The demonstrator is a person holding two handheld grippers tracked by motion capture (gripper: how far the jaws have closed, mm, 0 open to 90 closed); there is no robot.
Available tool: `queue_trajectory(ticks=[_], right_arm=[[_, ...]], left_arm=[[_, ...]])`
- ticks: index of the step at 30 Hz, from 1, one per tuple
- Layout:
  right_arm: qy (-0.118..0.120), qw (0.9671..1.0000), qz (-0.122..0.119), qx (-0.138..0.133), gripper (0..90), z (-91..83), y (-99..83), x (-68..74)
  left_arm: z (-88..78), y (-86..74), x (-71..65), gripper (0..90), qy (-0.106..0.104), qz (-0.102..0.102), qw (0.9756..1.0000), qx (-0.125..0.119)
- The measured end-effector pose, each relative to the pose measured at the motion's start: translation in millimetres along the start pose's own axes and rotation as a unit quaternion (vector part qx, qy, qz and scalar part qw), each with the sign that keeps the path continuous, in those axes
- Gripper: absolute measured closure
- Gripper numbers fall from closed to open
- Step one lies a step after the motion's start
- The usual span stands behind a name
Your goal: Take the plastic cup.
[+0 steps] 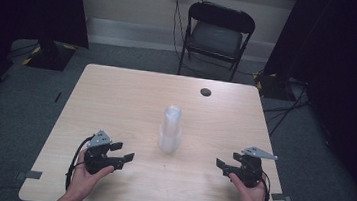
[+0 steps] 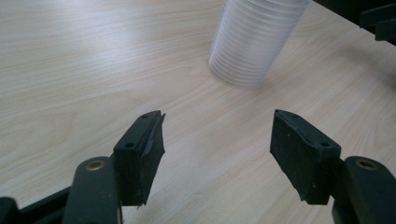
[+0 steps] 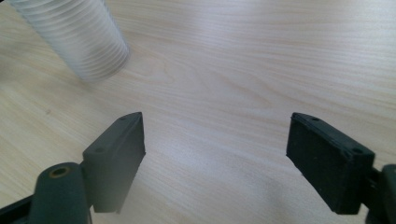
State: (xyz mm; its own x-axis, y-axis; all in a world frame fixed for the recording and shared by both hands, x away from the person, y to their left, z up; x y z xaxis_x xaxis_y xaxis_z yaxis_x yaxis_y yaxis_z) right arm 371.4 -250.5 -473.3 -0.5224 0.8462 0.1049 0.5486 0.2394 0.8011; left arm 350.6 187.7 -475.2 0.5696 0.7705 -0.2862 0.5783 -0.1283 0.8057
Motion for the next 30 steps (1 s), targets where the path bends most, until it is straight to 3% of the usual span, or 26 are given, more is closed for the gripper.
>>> queue_trajectory(ticks=[4,7,11,13,17,21,26,30], right_arm=[[0.004,1.0000,-0.002,-0.008,25.0,-0.6,0.7,1.1],[0.016,0.9998,-0.004,-0.009,26.1,-1.3,0.9,1.7],[0.025,0.9996,-0.011,-0.010,26.5,-1.0,1.7,5.2],[0.036,0.9991,-0.019,-0.013,27.3,-2.4,2.5,8.8],[0.035,0.9986,-0.033,-0.024,29.6,-7.4,5.1,16.3],[0.043,0.9982,-0.032,-0.028,31.2,-7.5,3.3,19.8],[0.027,0.9981,-0.028,-0.047,34.7,-7.3,3.7,20.8],[0.033,0.9985,-0.026,-0.036,32.9,-6.0,3.4,19.5]], left_arm=[[1.2,2.6,-1.4,34.6,-0.002,0.003,1.0000,0.007],[3.0,5.0,-3.8,29.6,-0.021,0.000,0.9995,0.022],[3.1,4.3,-9.6,26.5,-0.037,0.015,0.9988,0.029],[1.3,4.9,-13.7,25.6,-0.051,0.020,0.9983,0.021],[-4.3,11.1,-20.5,23.3,-0.059,0.030,0.9978,0.010],[-10.1,20.7,-28.4,26.8,-0.069,0.044,0.9967,0.001],[-10.7,35.5,-34.5,29.6,-0.070,0.064,0.9955,-0.008],[-7.2,46.4,-37.9,29.6,-0.073,0.069,0.9949,-0.016]])
Point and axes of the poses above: each handheld gripper's, and its own axes: z roughly forward along the jaws, y roughly out of its top, x roughly to its left, the point moved 2 cm from there along z, roughly forward along the jaws, and after that the axes turned 5 degrees about -z, right-handed, at the moved point
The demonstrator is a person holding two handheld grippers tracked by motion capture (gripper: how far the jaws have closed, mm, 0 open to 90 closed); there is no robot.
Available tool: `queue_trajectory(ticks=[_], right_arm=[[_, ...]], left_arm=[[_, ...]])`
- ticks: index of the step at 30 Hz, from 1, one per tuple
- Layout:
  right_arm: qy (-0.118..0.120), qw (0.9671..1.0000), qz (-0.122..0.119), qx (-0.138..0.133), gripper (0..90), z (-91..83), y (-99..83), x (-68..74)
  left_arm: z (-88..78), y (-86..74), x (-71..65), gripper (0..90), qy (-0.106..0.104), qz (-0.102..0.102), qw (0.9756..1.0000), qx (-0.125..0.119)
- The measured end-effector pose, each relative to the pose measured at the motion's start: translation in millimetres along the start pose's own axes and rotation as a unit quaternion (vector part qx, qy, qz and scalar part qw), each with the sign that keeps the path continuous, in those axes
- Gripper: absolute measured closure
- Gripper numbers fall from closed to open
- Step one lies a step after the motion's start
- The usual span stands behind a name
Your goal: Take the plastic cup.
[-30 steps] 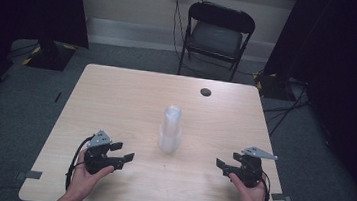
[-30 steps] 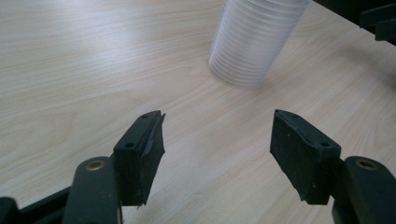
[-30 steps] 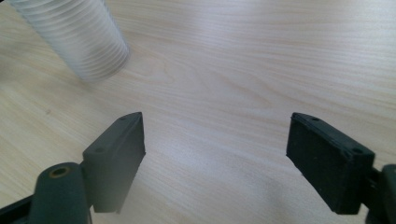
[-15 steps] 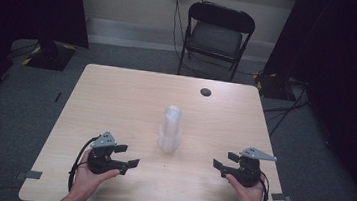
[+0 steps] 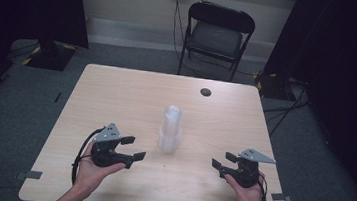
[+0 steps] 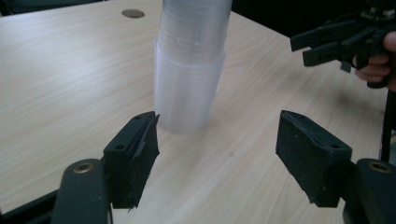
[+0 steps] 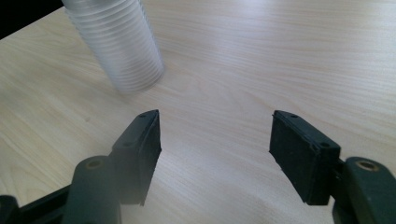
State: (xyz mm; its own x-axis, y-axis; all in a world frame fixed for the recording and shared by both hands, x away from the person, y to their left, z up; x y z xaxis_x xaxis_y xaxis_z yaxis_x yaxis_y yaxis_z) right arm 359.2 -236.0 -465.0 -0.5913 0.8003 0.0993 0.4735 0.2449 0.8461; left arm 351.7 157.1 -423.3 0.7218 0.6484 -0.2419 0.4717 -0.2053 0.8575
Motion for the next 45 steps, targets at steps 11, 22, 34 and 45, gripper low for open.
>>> queue_trajectory(ticks=[11,22,34,45], right_arm=[[0.008,0.9999,0.010,0.003,27.7,-1.5,-2.0,-1.0],[0.009,0.9999,0.008,0.009,27.6,-0.5,-2.9,-1.5],[0.011,0.9999,0.010,0.007,27.2,-1.9,-3.7,-1.6],[0.007,0.9999,0.014,0.002,27.3,-2.2,-4.6,-1.2]], left_arm=[[21.1,26.5,-7.7,32.8,-0.014,0.013,0.9996,-0.019],[32.8,55.4,-9.0,21.9,-0.006,0.029,0.9988,-0.039],[46.1,90.3,0.0,19.0,0.000,0.038,0.9970,-0.067],[76.8,86.8,2.4,17.1,0.002,0.049,0.9972,-0.057]])
Point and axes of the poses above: each handheld gripper's, and its own axes: z roughly forward along the jaws, y roughly out of its top, x roughly to its left, the point moved 2 cm from there along z, roughly forward along the jaws, and after that the axes turned 5 degrees about -z, right-handed, at the moved point
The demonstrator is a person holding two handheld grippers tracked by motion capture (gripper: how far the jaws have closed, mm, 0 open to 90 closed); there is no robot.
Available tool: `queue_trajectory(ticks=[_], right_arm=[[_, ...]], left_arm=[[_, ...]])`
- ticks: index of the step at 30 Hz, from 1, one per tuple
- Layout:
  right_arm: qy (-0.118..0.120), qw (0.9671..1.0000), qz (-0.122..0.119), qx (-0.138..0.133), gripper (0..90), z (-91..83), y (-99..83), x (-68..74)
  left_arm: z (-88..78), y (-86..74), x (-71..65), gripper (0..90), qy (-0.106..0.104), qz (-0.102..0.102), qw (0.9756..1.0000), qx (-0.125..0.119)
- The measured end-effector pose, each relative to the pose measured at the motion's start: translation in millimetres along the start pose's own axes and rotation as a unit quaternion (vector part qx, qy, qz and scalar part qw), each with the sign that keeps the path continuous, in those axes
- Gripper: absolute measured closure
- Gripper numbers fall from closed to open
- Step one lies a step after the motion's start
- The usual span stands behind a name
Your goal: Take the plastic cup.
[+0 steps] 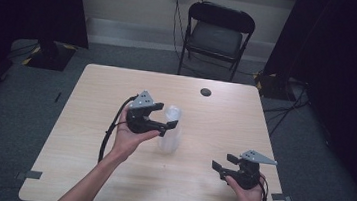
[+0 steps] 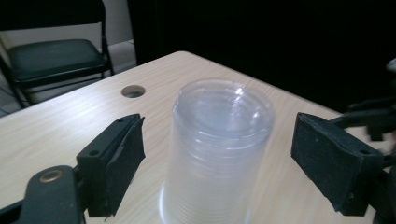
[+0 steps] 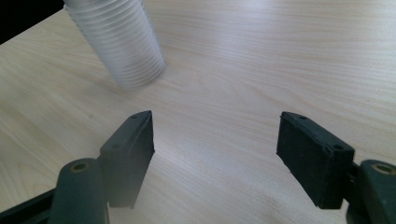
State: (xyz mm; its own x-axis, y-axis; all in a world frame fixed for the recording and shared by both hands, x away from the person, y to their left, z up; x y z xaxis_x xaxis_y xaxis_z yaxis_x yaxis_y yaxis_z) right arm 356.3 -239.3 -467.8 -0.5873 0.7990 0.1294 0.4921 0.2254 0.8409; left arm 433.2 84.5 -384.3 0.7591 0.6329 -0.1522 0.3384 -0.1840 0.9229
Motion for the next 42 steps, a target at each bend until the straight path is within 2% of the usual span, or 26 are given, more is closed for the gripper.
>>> queue_trajectory(ticks=[3,9,14,20,23,30,33,36,42], right_arm=[[-0.003,1.0000,-0.002,-0.003,27.5,-2.0,-0.6,-0.1],[-0.002,1.0000,-0.001,-0.001,27.5,-3.0,-2.9,-1.5],[-0.001,1.0000,-0.001,0.005,27.5,-1.9,-4.4,-1.4],[-0.001,1.0000,-0.001,0.004,27.5,-2.0,-4.1,-1.1],[-0.001,1.0000,0.000,0.006,27.5,-1.1,-4.3,-1.3],[-0.001,1.0000,-0.001,0.005,27.5,0.2,-4.3,-2.0],[0.000,1.0000,0.000,0.005,27.4,0.4,-4.2,-1.7],[0.000,1.0000,0.000,0.005,27.4,0.4,-4.3,-1.4],[0.000,1.0000,0.004,0.007,27.5,0.4,-4.9,-2.3]], left_arm=[[8.5,-2.1,0.7,17.1,-0.009,-0.011,0.9999,0.005],[16.5,-2.6,1.8,17.6,-0.003,-0.005,1.0000,0.005],[24.7,-10.2,2.0,20.3,0.007,0.010,0.9997,0.023],[29.7,-19.6,6.1,22.1,0.012,0.005,0.9991,0.039],[31.2,-22.7,8.3,19.4,0.010,-0.002,0.9988,0.047],[37.1,-30.1,7.1,19.4,0.013,0.014,0.9977,0.066],[40.4,-34.5,6.4,21.3,0.016,0.012,0.9976,0.066],[40.9,-35.9,7.2,24.2,0.012,0.000,0.9981,0.061],[38.3,-34.6,7.9,27.7,0.012,0.001,0.9984,0.055]])
Point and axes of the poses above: each handheld gripper's, and its own axes: z roughly forward along the jaws, y roughly out of its top, x roughly to its left, the point moved 2 cm from there along z, roughly forward along the jaws, and after that the axes turned 5 degrees about -z, right-handed, at the moved point
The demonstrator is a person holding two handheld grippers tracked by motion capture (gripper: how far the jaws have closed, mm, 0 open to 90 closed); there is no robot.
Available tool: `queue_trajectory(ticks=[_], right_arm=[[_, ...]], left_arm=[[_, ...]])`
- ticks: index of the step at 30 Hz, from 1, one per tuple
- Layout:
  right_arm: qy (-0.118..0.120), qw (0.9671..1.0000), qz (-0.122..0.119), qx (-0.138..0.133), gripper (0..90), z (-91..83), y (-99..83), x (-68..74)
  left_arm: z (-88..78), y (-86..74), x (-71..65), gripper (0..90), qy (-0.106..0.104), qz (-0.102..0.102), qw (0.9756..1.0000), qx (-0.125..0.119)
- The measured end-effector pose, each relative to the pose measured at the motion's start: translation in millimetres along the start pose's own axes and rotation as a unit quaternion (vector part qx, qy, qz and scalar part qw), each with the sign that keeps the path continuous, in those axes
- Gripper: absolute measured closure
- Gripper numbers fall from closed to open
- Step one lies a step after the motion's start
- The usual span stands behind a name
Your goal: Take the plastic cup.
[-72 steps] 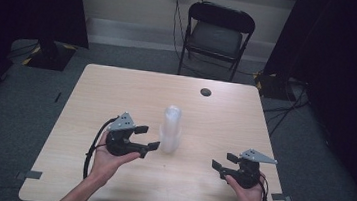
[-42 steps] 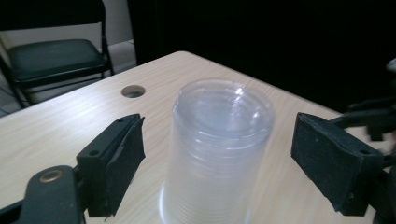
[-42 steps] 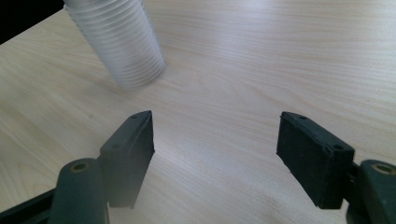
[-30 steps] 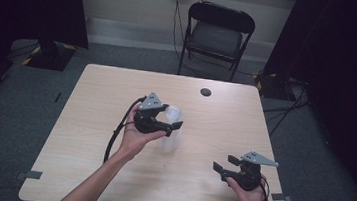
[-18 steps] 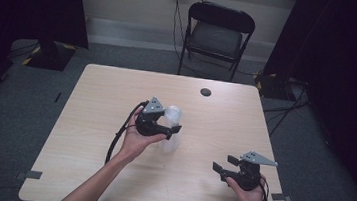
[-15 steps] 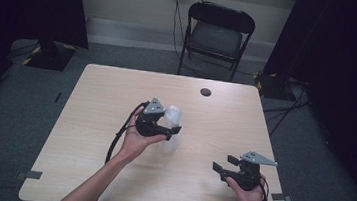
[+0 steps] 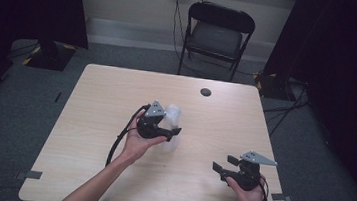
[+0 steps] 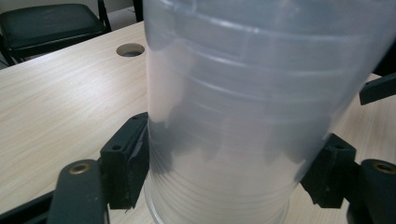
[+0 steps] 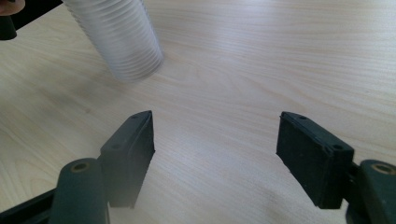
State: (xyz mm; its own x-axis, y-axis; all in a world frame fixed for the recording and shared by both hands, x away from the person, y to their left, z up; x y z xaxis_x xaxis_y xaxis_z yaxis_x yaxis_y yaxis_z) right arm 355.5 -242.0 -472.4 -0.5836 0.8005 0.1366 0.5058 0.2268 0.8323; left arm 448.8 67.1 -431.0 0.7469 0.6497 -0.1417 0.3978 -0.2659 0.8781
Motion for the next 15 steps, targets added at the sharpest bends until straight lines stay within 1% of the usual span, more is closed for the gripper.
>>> queue_trajectory(ticks=[9,15], right_arm=[[-0.001,1.0000,-0.001,0.003,27.5,0.9,-0.1,0.0],[0.000,1.0000,0.000,0.002,27.5,1.4,-0.1,0.3]], left_arm=[[-6.6,5.7,0.1,28.0,-0.001,-0.004,0.9998,-0.017],[-8.1,7.1,-0.5,28.4,0.001,-0.003,0.9998,-0.019]])
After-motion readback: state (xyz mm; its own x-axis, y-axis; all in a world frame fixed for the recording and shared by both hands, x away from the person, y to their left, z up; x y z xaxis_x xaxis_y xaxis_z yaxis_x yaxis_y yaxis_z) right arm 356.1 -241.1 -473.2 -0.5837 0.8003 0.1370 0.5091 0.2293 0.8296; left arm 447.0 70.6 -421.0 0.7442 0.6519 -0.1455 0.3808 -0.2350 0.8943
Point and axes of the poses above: each handheld gripper's, and its own axes: z roughly forward along the jaws, y roughly out of its top, x roughly to its left, the point moved 2 cm from there along z, roughly forward along the jaws, and after that the axes turned 5 degrees about -z, right-handed, at the moved point
